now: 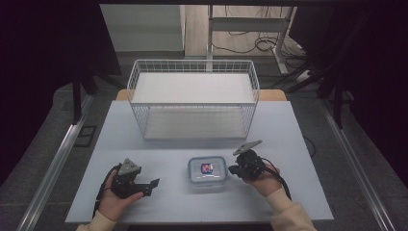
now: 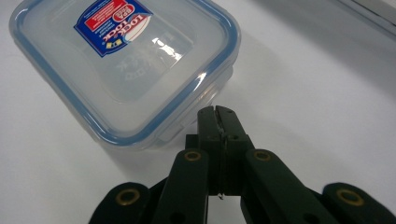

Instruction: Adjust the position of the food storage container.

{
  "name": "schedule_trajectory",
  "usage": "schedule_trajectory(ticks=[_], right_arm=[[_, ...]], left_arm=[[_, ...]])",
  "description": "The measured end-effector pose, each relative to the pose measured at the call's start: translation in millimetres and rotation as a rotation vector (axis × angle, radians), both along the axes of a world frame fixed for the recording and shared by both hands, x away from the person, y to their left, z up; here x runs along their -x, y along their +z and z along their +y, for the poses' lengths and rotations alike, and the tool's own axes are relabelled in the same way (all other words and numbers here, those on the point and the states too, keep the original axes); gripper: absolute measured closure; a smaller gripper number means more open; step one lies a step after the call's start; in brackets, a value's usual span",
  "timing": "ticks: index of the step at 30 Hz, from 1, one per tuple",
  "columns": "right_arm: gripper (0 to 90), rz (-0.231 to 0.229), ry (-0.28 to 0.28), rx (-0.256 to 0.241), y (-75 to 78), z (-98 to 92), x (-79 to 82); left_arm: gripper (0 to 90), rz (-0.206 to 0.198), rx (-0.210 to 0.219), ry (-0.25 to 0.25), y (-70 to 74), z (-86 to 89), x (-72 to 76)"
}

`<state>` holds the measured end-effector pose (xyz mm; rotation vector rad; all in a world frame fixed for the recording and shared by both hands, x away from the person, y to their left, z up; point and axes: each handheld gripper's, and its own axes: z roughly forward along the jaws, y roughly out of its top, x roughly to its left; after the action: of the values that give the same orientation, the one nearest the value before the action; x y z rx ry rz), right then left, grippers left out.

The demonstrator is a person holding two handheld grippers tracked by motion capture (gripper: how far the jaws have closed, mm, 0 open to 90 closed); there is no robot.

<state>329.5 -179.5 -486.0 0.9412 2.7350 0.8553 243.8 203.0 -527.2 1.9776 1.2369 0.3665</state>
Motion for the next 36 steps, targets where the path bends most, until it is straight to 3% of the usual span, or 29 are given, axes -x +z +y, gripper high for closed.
schedule_trajectory(ticks=[6, 7, 14, 18, 24, 25, 28, 29, 30, 31, 36], right_arm=[[89.1, -0.001, 0.04, -0.001, -3.7, 14.3, 5.5], [89.1, -0.018, 0.049, 0.007, -5.0, 18.7, 6.6], [89.0, -0.025, 0.04, 0.006, -3.9, 17.4, 6.7], [89.0, -0.065, 0.0, -0.044, 6.0, 3.0, 7.3], [88.7, -0.078, -0.046, -0.156, 7.7, -21.4, 15.0], [85.1, -0.086, -0.052, -0.162, 6.9, -24.8, 16.7], [47.3, -0.152, -0.123, -0.208, 3.7, -39.9, 25.3], [39.1, -0.156, -0.14, -0.234, 2.9, -44.2, 27.1], [39.1, -0.156, -0.14, -0.234, 2.9, -44.2, 27.1], [32.0, -0.143, -0.158, -0.286, 2.5, -52.4, 29.4], [26.2, -0.114, -0.156, -0.358, 1.6, -56.2, 29.9]], left_arm=[[15.2, -0.003, -0.006, -0.004, -0.2, -0.5, 0.0], [15.2, -0.002, -0.006, -0.004, -0.2, -0.3, -0.1], [15.3, -0.005, -0.007, -0.002, -0.1, 0.9, 0.3], [15.2, -0.005, -0.006, -0.002, -0.6, 0.6, 0.7], [15.4, -0.016, -0.008, 0.001, 0.3, 1.2, 1.6], [15.4, -0.016, -0.008, 0.001, 0.3, 1.4, 1.6], [15.4, -0.011, -0.004, 0.0, 0.2, 1.1, 0.9], [15.4, -0.006, 0.01, -0.001, 0.1, 0.7, 0.5], [15.4, 0.001, 0.026, -0.004, 0.1, 0.6, 0.0], [15.4, 0.006, 0.039, -0.006, 0.1, 0.4, -0.3], [15.4, 0.007, 0.03, -0.005, -0.5, -1.5, -0.1]])
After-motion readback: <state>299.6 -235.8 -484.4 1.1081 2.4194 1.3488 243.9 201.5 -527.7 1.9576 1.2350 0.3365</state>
